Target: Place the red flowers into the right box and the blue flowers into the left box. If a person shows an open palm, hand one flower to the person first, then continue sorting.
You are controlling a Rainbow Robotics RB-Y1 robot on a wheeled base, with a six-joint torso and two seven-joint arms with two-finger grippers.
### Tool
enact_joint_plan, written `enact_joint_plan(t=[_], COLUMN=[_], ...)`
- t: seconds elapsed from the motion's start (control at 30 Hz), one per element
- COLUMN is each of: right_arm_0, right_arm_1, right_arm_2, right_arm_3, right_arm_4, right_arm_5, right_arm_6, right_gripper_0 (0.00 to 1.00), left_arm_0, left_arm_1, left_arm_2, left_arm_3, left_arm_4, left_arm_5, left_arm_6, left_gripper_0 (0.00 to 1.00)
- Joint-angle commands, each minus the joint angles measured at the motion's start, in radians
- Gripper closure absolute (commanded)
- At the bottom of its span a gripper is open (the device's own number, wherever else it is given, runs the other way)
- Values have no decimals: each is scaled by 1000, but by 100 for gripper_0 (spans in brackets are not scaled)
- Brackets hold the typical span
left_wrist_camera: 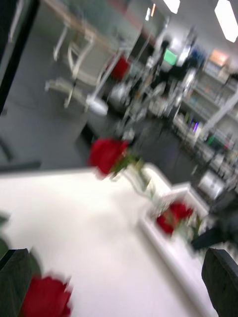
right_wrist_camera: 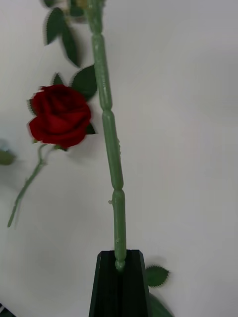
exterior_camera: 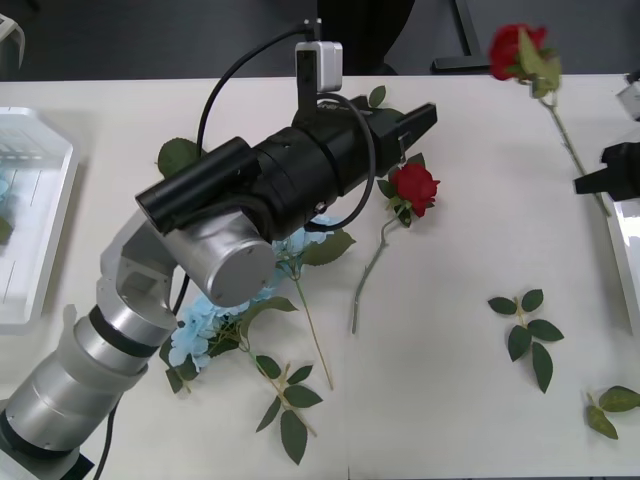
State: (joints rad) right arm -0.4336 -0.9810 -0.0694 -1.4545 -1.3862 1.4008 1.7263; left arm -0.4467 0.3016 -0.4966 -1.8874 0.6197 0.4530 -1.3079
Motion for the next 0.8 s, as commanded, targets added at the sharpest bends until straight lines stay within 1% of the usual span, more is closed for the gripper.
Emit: enact_joint_plan(t=[0.03,0.13,0.17,0.23,0.33,0.4,0.43,0.47,0.5,0.57,0.63,0.67,0.77,0.8], right_arm_0=[3,3,3,9,39,87,99,133,144,179,187,188,193,194], right_arm_1=[-104,-163,-174,-202,-225,-231,-231,-231,-231,-222,-206,-186,-143,-123], right_arm_2=[-112,-116,-115,-115,-115,-116,-116,-116,-118,-116,-116,-116,-116,-115], right_arm_3=[108,209,230,296,359,367,367,367,368,367,367,368,371,373], right_arm_4=[56,47,39,35,36,59,69,87,93,130,165,211,302,337], right_arm_5=[66,93,101,125,118,84,69,29,10,-46,-69,-86,-137,-161], right_arm_6=[1,13,13,19,42,84,93,115,121,128,128,125,125,122], right_gripper_0=[100,100,100,100,100,100,100,100,100,100,100,100,100,100], left_arm_0=[-27,-1,6,51,137,243,275,347,375,479,536,588,669,698], left_arm_1=[93,152,166,225,301,344,356,384,393,429,445,462,475,475], left_arm_2=[201,294,305,328,357,405,417,444,454,481,490,501,510,515], left_arm_3=[-240,-295,-305,-349,-427,-493,-507,-539,-550,-598,-625,-662,-731,-731], left_arm_4=[129,304,331,402,499,574,595,643,660,692,693,675,604,575], left_arm_5=[428,579,595,632,665,682,682,682,682,684,685,699,748,768], left_arm_6=[85,90,88,88,90,98,101,105,107,119,137,177,256,300], left_gripper_0=[0,0,0,0,0,0,0,0,0,0,0,0,0,0])
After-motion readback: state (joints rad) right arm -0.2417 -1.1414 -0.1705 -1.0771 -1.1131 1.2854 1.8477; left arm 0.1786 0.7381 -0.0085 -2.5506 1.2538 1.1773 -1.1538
